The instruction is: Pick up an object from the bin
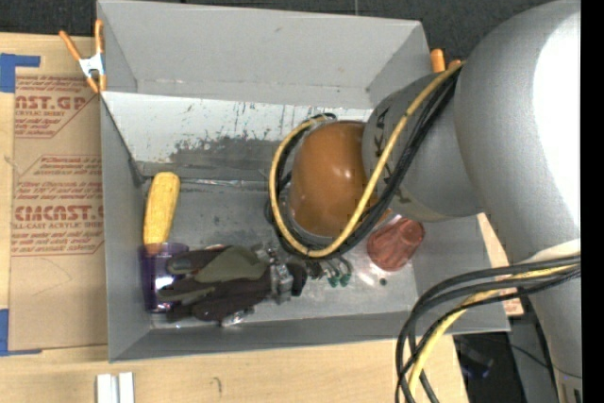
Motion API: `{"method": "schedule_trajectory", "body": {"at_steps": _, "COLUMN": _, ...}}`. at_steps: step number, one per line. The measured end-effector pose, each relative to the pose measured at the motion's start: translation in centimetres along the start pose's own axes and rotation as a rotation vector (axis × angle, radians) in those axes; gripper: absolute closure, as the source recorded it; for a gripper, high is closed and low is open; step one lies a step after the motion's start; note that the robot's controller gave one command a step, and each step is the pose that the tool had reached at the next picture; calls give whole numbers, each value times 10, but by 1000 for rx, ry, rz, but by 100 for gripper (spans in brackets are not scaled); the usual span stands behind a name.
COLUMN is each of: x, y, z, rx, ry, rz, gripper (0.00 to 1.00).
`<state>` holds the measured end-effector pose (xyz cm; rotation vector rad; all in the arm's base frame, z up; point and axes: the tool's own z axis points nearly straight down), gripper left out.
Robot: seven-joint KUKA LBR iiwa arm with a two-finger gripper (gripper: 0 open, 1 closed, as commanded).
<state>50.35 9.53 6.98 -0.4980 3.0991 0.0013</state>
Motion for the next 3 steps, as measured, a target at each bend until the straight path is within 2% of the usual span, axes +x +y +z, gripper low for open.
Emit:
{"method": "schedule_trajectory", "body": {"at_steps": 1, "x": 0, "y": 0, "z": 0, "rx": 0, "ry": 0, "rz": 0, "gripper": 100}}
{"method": "schedule_trajectory", "body": {"at_steps": 2, "x": -12, "y": 0, "z": -103, "rx": 0, "ry": 1, "rz": -25, "gripper": 100}}
{"method": "schedule_trajectory", "body": {"at_steps": 3, "x": -12, "y": 0, "z": -103, "rx": 0, "ry": 1, "rz": -25, "gripper": 100}}
